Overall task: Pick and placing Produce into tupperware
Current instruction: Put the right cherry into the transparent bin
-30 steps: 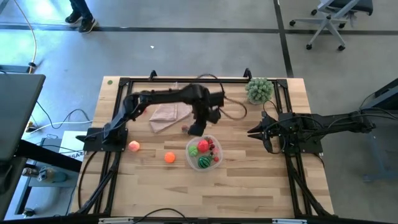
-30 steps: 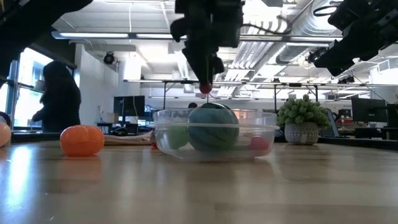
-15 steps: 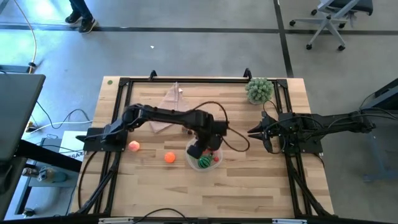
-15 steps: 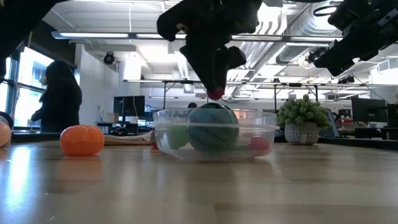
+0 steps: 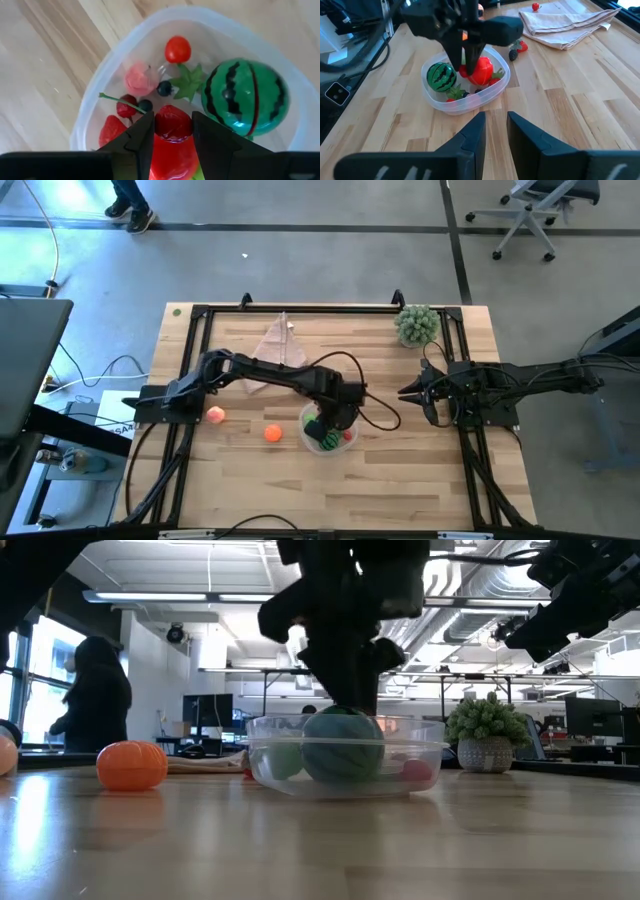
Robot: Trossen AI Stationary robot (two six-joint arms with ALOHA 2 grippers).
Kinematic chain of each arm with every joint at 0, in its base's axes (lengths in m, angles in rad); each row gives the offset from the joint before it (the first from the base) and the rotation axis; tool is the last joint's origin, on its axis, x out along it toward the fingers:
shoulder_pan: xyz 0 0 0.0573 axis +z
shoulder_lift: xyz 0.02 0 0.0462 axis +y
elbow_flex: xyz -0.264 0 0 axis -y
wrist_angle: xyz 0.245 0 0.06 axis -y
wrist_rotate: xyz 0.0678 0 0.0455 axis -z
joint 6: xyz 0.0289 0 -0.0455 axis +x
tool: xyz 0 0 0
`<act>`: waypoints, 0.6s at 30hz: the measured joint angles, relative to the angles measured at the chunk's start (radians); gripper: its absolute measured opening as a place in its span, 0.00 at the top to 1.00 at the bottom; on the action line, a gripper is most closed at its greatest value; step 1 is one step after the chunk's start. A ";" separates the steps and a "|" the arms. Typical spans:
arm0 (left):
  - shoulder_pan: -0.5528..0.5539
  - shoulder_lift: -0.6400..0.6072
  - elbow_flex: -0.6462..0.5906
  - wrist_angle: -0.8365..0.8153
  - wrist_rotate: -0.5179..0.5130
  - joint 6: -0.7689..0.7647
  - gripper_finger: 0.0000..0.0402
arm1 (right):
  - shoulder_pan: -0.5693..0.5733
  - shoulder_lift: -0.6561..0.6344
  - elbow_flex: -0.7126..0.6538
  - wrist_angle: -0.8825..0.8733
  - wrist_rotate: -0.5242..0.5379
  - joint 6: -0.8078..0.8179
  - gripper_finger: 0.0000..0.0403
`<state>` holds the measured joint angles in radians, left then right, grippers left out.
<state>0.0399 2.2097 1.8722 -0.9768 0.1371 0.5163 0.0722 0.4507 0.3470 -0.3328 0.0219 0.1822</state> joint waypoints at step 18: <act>-0.003 0.000 -0.050 0.046 0.011 -0.024 0.71 | 0.000 0.000 0.000 0.000 0.000 0.000 0.83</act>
<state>0.0368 2.2097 1.8225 -0.9312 0.1486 0.4922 0.0723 0.4504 0.3468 -0.3327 0.0219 0.1822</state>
